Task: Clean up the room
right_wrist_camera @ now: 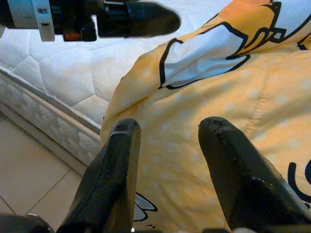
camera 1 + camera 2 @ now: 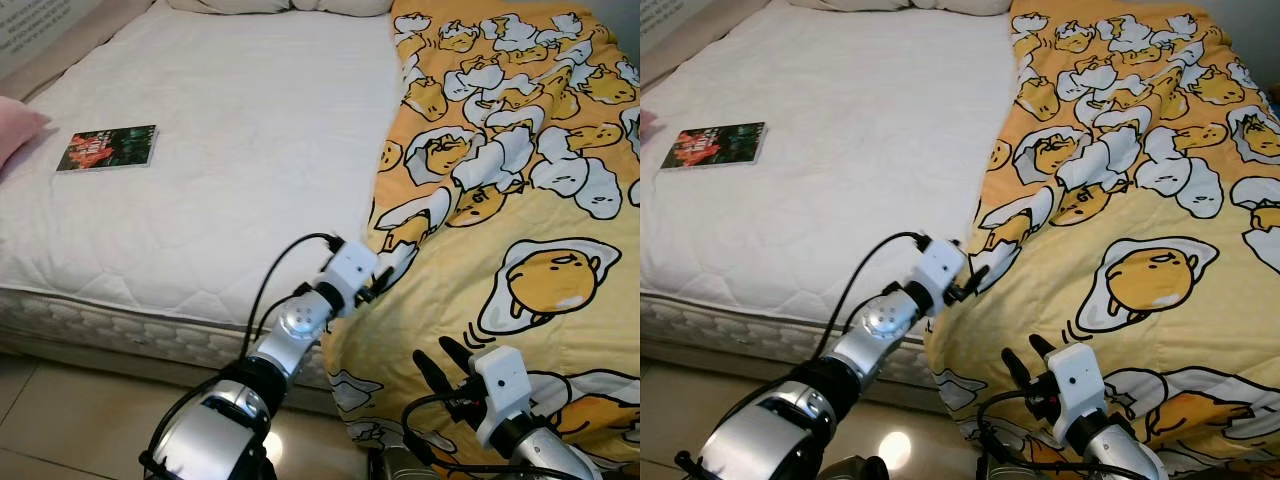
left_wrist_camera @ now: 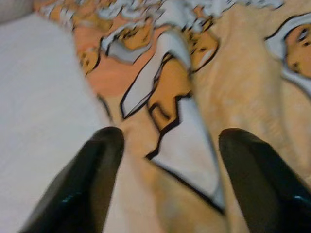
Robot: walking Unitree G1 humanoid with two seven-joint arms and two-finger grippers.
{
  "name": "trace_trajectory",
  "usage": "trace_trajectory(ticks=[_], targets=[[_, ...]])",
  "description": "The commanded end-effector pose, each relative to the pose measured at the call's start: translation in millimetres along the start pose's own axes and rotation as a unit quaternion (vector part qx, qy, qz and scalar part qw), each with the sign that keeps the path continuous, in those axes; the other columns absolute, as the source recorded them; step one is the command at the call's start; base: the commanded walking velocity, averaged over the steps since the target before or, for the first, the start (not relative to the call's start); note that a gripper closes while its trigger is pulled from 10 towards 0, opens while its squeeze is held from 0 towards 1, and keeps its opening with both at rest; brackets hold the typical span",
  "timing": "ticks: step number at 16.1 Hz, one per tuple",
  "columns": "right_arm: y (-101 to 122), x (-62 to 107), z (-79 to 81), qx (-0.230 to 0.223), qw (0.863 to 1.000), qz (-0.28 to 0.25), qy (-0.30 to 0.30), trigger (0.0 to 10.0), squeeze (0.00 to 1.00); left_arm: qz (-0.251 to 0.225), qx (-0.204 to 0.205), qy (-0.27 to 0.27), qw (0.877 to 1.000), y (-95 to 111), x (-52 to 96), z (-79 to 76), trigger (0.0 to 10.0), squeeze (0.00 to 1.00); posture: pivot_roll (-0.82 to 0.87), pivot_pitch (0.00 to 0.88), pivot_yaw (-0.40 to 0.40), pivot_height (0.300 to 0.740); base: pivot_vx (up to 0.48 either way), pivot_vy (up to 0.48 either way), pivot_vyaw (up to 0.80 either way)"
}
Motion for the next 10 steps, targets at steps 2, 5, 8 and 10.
trace_trajectory(ticks=[2,5,8,10], targets=[[3,-0.7,-3.5,-0.006,1.000,-0.010,-0.007,10.0,0.00,0.018,0.006,0.010,1.000,-6,0.9,5.0,10.0,1.00,-0.27,0.082,0.054,0.740,0.000,0.000,0.00],[3,-1.5,-1.8,-0.006,1.000,-0.012,-0.002,10.0,0.00,0.016,-0.004,-0.009,1.000,-6,0.1,-3.1,10.0,1.00,-0.27,0.071,0.054,0.740,0.000,0.000,0.00],[5,-4.0,-2.2,-0.003,1.000,-0.014,0.000,10.0,0.00,0.020,0.009,-0.024,0.999,-7,-0.8,-10.1,10.0,1.00,-0.27,0.059,0.057,0.740,0.000,0.000,0.00],[5,-3.9,-2.7,-0.001,1.000,-0.014,0.000,10.0,0.00,0.025,0.010,-0.027,0.999,-9,-0.8,-12.1,10.0,1.00,-0.27,0.054,0.056,0.740,0.000,0.000,0.00]])
Point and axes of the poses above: a point about 5 cm out from each wrist's last joint towards the gripper, its own x axis pointing back from the gripper into the wrist, its own y axis along the axis of the wrist's last joint, z = x × y, the point moved 4 cm from there along -x, pointing out of the wrist towards the gripper, and after that the axes turned 4 degrees about x, right-handed, at the moved point
